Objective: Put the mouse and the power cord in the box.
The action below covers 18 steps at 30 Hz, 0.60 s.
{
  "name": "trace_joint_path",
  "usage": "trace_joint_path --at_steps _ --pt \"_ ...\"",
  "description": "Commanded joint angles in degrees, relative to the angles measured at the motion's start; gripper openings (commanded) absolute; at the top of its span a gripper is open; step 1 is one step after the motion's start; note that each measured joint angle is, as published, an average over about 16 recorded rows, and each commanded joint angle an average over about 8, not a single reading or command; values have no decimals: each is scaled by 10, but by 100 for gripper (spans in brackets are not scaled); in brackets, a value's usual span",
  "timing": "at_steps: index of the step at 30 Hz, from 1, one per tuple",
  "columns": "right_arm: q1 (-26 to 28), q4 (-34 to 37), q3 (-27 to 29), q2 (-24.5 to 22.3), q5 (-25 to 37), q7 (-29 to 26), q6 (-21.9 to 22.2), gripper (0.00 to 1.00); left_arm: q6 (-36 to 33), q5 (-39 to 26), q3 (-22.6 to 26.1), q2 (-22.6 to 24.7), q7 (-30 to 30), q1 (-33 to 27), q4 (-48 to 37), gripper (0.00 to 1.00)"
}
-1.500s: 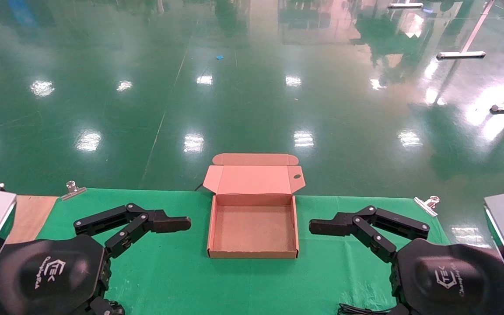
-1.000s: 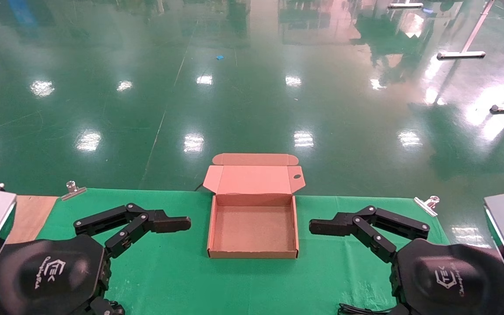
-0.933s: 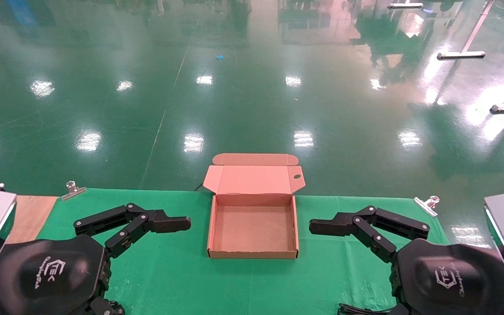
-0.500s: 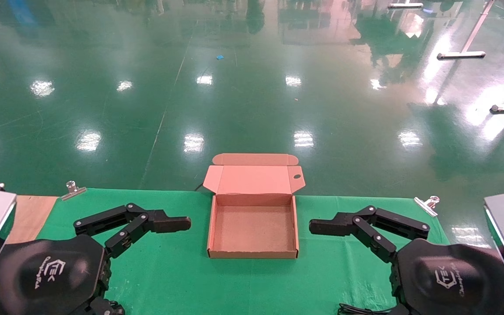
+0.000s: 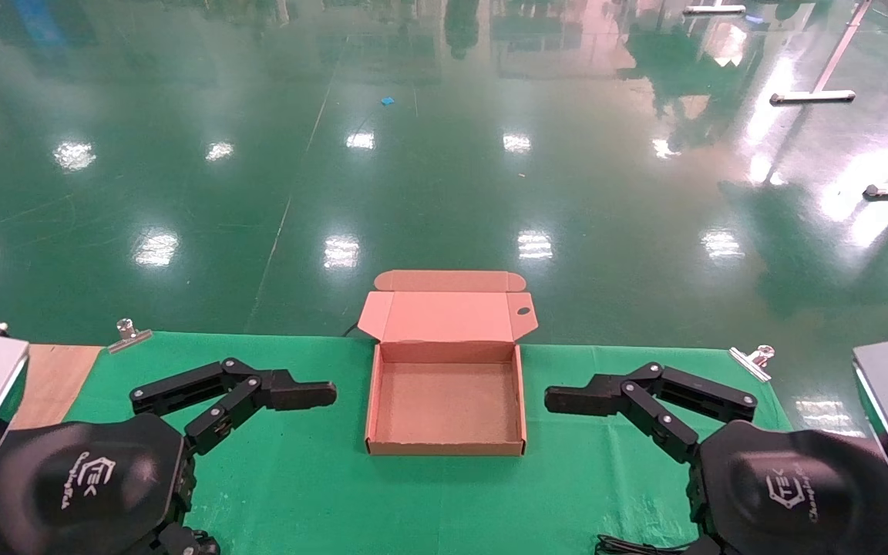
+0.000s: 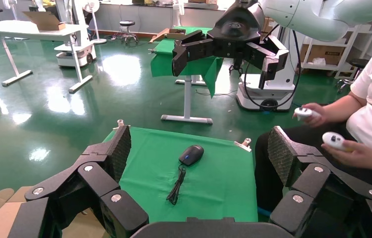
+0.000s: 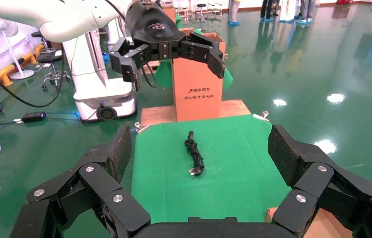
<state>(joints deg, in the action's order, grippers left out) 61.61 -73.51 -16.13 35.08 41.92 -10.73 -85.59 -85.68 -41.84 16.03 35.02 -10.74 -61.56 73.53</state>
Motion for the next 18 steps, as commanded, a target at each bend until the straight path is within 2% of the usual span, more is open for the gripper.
trace_joint_path --at_steps 1,6,9,13,18 --pt "0 0 0 0 0 0 0 100 0 0 0 0 0 0 0 100" --pt "1 -3 -2 0 5 2 -2 100 -3 -3 1 -1 3 0 0 100" --pt "7 -12 -15 0 34 7 -9 100 -13 -18 8 -3 10 -1 1 100" --pt "25 -23 -44 -2 108 20 -16 100 -33 -62 29 -8 24 -12 -3 100" --pt "58 -24 -86 7 237 43 -5 100 -43 -141 72 -4 50 -39 -37 100"
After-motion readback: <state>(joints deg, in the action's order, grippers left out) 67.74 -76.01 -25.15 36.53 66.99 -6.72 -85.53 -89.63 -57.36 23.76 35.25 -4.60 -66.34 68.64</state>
